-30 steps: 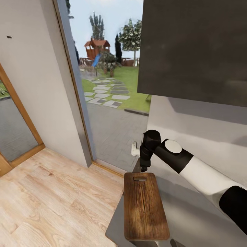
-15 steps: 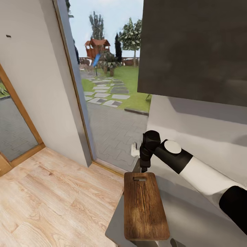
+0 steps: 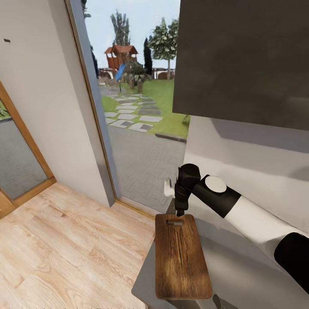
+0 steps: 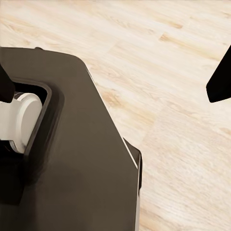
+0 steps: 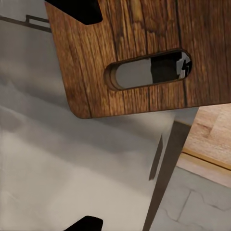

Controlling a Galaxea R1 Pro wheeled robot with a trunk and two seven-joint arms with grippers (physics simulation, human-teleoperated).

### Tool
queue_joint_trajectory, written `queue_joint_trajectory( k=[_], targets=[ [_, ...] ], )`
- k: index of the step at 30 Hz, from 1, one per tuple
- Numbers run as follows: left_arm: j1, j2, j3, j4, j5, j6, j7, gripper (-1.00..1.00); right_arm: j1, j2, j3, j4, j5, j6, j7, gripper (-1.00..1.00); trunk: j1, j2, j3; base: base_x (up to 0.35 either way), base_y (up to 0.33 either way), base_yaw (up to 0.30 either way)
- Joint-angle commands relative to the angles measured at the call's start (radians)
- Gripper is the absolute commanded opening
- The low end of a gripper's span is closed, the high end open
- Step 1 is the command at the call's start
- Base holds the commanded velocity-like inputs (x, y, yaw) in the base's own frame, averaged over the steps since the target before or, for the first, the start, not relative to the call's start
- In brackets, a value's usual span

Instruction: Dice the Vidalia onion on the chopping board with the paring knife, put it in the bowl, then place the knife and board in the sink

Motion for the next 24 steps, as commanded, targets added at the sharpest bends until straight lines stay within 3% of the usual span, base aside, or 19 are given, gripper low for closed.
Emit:
queue_joint_trajectory(
  k=[1,24],
  targets=[
    [0.0,0.0,0.006,-0.002,0.001,-0.001,-0.001,1.0,-0.001,0.0,0.002,-0.002,0.006,0.01,0.007,1.0,0.001,-0.002,-0.003,0.0,0.0,0.0],
    [0.0,0.0,0.005,-0.002,0.0,-0.001,-0.001,1.0,-0.001,0.0,0.001,-0.002,0.006,0.01,0.007,1.0,0.001,-0.002,-0.032,0.0,0.0,0.0]
  ],
)
